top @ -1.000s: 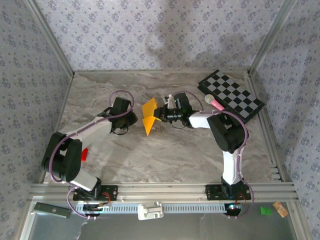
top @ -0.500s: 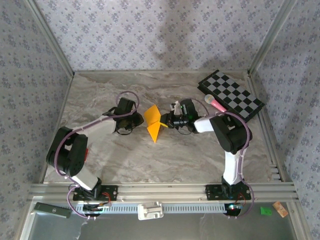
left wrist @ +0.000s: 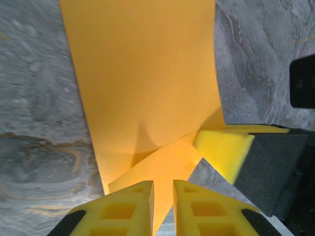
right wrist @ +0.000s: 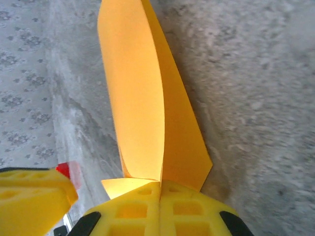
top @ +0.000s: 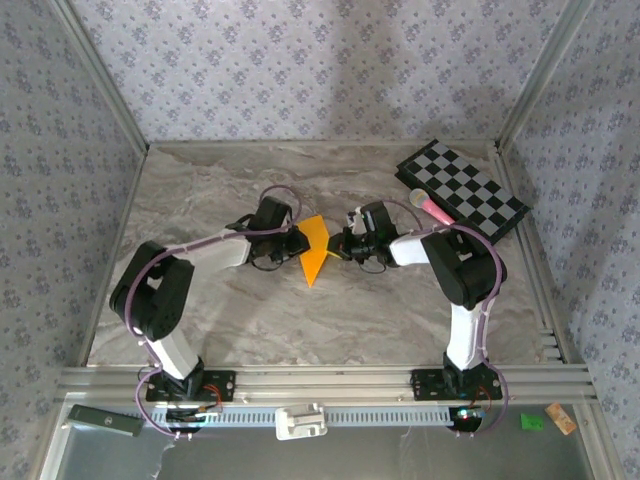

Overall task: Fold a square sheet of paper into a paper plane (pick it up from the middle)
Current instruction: Turn over the paper at the center of the table.

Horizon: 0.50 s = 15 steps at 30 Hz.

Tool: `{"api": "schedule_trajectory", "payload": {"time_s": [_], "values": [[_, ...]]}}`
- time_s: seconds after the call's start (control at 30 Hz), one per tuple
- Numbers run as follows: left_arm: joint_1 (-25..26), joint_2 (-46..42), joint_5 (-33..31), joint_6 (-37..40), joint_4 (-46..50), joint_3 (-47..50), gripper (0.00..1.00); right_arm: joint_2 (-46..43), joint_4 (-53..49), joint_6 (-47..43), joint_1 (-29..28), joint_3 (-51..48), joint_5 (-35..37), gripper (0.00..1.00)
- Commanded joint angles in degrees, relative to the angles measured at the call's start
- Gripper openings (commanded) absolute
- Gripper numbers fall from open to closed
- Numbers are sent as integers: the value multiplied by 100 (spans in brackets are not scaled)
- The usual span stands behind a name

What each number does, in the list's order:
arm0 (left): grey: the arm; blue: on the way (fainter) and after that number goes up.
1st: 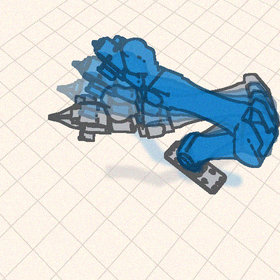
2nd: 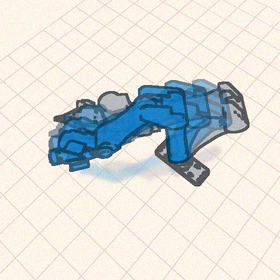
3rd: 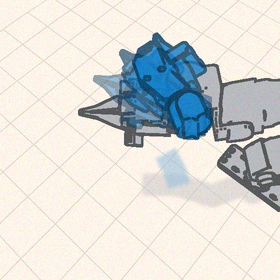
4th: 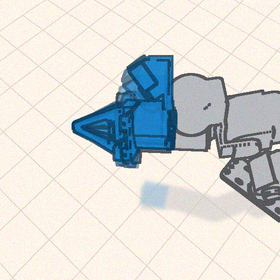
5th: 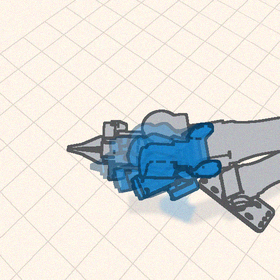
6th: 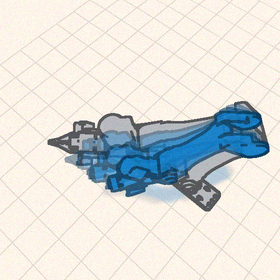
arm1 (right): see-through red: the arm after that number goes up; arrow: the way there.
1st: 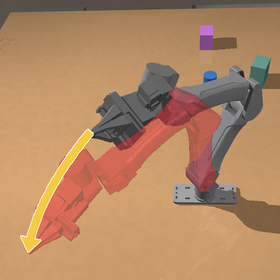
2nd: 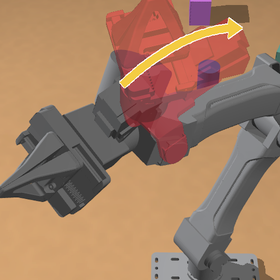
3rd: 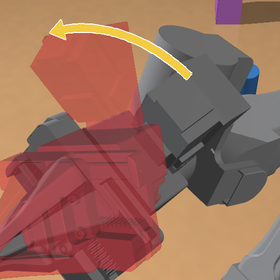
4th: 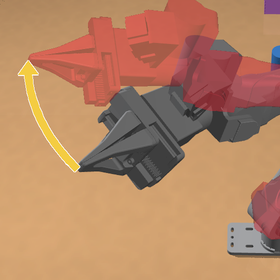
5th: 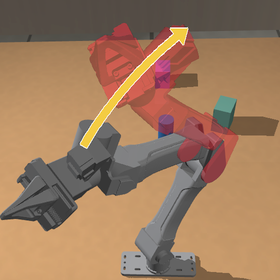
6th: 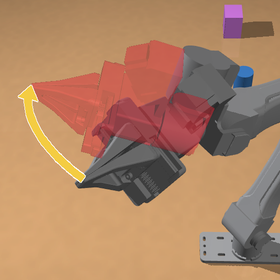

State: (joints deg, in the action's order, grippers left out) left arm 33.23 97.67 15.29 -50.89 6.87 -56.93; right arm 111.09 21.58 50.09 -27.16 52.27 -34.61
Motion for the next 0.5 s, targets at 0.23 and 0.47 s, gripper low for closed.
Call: {"api": "schedule_trajectory", "payload": {"time_s": [0.23,0.47], "values": [[34,677,474,197,594,-798,15,-188,-427,-80,-25,85,367,4],[44,631,569,267,483,-776,15,-279,-460,-43,-26,99,353,7]]}}
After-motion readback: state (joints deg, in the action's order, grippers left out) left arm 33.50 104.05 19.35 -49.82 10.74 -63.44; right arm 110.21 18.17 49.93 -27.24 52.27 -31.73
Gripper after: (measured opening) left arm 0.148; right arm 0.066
